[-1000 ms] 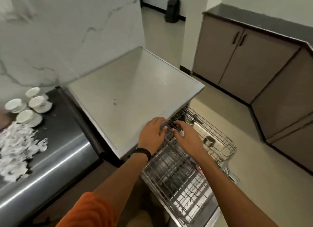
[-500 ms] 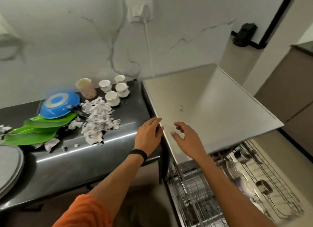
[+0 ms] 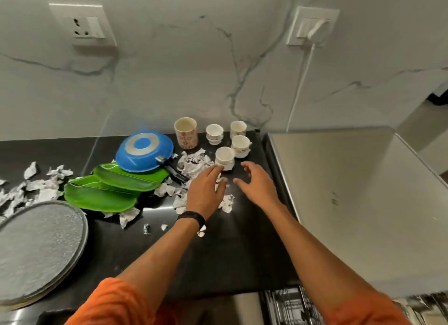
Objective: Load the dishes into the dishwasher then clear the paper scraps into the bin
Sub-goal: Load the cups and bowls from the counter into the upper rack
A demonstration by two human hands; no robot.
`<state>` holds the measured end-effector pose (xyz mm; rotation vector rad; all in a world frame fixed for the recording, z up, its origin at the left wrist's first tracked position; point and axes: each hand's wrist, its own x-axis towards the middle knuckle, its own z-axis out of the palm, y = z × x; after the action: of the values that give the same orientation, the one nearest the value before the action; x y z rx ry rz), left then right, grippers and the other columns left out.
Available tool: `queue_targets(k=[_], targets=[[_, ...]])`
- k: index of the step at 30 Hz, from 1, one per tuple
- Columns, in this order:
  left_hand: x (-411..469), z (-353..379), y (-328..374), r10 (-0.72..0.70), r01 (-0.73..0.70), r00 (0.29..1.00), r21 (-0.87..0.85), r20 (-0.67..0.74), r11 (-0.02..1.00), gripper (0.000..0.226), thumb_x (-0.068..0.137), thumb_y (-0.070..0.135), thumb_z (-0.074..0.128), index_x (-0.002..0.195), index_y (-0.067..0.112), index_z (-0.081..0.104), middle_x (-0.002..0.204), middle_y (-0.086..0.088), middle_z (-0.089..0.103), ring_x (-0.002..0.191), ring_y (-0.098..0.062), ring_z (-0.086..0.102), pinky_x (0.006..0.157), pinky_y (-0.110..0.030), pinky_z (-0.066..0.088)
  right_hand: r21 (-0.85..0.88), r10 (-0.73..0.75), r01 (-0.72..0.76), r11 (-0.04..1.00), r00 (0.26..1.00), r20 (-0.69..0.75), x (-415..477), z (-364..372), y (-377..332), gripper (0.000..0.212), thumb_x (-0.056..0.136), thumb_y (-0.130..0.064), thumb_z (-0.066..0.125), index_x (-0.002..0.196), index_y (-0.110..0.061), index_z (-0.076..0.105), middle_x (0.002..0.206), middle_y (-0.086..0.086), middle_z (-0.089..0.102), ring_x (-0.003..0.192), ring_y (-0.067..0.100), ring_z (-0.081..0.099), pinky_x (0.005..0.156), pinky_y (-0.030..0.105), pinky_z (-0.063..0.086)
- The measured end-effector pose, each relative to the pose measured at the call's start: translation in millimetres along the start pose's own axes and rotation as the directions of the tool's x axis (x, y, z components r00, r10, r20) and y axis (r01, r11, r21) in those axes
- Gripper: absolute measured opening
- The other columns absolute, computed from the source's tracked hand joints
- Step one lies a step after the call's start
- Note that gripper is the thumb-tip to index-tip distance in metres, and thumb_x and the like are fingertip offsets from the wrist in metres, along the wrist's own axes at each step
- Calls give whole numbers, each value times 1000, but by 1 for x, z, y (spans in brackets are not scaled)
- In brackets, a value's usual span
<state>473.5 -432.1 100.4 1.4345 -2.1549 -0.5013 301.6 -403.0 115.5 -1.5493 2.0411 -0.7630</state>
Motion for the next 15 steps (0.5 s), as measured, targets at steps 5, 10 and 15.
queue_targets(k=[5, 10, 15], targets=[[21, -7, -26, -8, 8, 1000, -8, -7, 1000, 41, 101, 33, 58, 139, 17, 58, 140, -3, 61, 126, -20, 56, 103, -31, 43, -48, -27, 25, 999, 999, -33, 58, 22, -29, 56, 88, -38, 75, 138, -23, 54, 139, 1, 58, 126, 25, 55, 95, 41, 47], [34, -6, -37, -7, 7, 1000, -26, -4, 1000, 40, 101, 32, 59, 139, 16, 59, 138, -4, 62, 125, -21, 57, 103, -34, 44, -226, -15, 16, 974, 1000, 7, 93, 43, -36, 72, 88, -41, 75, 149, -21, 44, 147, 2, 49, 135, 28, 45, 99, 44, 46], [40, -3, -44, -15, 15, 1000, -16, 23, 1000, 41, 102, 34, 57, 140, 18, 58, 141, -3, 60, 128, -20, 55, 105, -34, 43, -349, -9, 15, 937, 1000, 18, 109, 54, -31, 79, 86, -44, 76, 152, -19, 41, 146, 5, 50, 135, 34, 43, 98, 47, 47]])
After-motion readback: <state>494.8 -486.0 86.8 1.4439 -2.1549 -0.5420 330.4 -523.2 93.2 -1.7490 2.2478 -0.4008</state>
